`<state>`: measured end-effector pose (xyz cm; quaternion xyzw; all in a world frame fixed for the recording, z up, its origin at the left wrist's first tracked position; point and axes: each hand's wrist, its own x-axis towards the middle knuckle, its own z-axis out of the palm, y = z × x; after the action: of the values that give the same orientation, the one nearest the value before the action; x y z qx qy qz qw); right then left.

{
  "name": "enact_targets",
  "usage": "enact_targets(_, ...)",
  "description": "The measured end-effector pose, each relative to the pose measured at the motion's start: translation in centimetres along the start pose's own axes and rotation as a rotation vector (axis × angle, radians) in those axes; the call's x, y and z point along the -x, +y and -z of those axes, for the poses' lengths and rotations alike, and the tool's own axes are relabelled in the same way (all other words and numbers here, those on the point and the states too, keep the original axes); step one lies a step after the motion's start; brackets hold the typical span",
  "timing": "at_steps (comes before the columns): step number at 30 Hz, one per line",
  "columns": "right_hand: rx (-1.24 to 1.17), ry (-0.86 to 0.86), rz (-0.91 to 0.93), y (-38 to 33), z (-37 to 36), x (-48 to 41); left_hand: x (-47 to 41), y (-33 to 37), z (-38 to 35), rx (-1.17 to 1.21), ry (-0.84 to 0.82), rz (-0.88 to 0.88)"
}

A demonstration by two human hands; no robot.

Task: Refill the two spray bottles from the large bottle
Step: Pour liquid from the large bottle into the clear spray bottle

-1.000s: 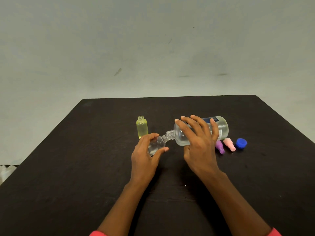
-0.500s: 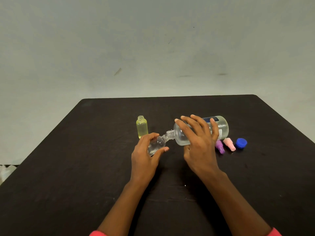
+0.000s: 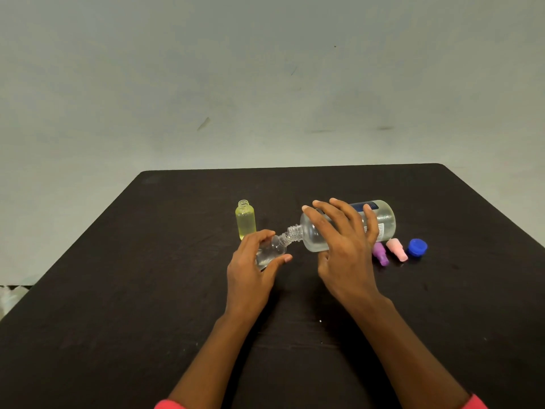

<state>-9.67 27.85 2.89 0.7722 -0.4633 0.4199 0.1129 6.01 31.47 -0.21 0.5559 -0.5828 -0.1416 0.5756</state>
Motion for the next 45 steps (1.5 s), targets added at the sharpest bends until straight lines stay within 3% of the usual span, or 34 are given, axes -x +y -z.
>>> enact_targets(45,0.000,0.002,-0.001,0.09,-0.09,0.03,-0.05,0.00,-0.05,0.001,-0.007,0.005)
